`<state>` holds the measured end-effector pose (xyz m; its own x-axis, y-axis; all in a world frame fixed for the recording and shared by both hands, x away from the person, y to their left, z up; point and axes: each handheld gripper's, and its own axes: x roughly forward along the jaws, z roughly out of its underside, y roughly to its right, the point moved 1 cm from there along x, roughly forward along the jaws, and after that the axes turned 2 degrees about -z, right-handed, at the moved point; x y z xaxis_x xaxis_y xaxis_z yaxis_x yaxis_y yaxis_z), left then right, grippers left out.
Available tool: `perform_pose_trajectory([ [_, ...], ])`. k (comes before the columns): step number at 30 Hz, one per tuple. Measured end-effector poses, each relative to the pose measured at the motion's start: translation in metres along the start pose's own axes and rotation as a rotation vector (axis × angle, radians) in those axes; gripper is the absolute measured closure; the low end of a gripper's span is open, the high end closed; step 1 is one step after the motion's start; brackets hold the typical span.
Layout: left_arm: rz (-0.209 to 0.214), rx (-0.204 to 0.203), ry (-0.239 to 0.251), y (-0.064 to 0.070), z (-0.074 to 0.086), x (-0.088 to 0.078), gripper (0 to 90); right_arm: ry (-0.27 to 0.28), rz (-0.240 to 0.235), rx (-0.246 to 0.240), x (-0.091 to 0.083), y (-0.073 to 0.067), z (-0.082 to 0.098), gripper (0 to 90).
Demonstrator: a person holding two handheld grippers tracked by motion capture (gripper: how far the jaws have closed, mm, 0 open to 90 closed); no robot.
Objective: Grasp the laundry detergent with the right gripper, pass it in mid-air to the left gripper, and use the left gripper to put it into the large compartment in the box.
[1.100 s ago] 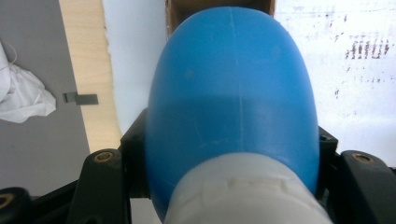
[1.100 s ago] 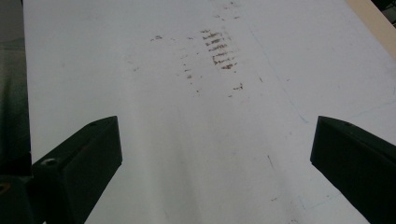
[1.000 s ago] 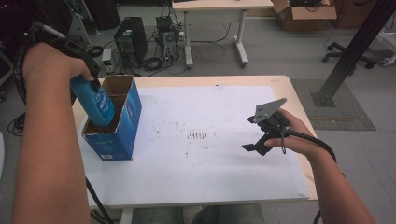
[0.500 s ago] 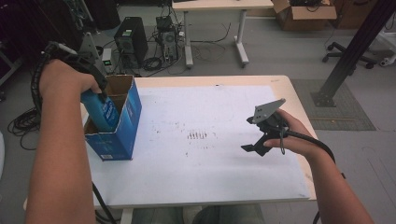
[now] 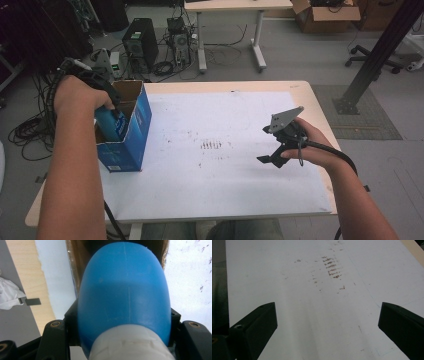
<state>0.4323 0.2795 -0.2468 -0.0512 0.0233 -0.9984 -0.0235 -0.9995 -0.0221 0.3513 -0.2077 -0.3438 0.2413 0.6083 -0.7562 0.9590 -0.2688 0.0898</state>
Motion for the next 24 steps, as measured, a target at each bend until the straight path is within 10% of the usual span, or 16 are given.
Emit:
perform_pose_trajectory([
  [24, -0.01, 0.019, -0.024, 0.0, -0.008, 0.042, 38.7, -0.006, -0.004, 0.002, 0.004, 0.0, -0.001, 2.5],
])
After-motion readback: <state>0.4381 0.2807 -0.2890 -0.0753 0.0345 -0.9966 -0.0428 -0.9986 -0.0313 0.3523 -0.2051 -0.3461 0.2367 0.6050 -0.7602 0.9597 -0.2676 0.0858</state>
